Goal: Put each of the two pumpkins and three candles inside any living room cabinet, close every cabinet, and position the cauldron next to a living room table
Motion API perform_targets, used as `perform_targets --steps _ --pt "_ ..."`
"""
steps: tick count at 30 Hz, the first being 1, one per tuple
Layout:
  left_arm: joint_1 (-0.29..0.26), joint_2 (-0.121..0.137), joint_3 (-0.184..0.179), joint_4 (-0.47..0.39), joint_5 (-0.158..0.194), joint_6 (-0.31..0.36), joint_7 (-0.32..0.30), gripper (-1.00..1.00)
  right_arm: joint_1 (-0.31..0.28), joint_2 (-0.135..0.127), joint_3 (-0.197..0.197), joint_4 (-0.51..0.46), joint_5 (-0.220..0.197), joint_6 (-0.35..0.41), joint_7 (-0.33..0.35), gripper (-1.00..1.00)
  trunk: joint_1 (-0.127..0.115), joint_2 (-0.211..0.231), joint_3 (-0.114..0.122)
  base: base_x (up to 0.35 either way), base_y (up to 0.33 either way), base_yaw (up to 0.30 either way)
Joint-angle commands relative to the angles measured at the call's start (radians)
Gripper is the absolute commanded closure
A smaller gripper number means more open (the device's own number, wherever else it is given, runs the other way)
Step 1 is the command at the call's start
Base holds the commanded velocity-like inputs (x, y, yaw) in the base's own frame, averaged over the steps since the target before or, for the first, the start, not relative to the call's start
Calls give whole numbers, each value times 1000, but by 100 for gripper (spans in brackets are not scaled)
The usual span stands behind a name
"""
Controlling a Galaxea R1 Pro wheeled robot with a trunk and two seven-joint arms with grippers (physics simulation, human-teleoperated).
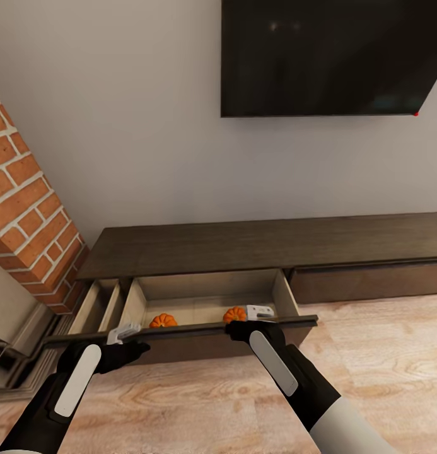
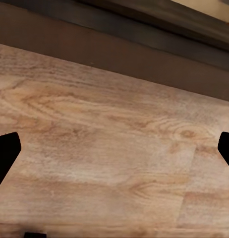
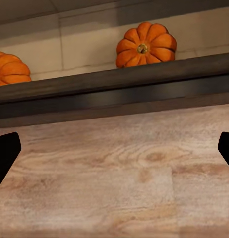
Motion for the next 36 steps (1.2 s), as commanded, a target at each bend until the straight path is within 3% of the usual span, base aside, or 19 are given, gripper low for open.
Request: perform_targets --steps 1,36 --pt "0 0 0 -1 11 3 9 -100 -1 0 2 -1 -10 1 -10 -100 0 0 -1 -73 0 0" --pt "0 0 0 -1 3 2 12 -100 -1 0 2 -1 -10 2 -10 -100 0 0 -1 -109 0 0"
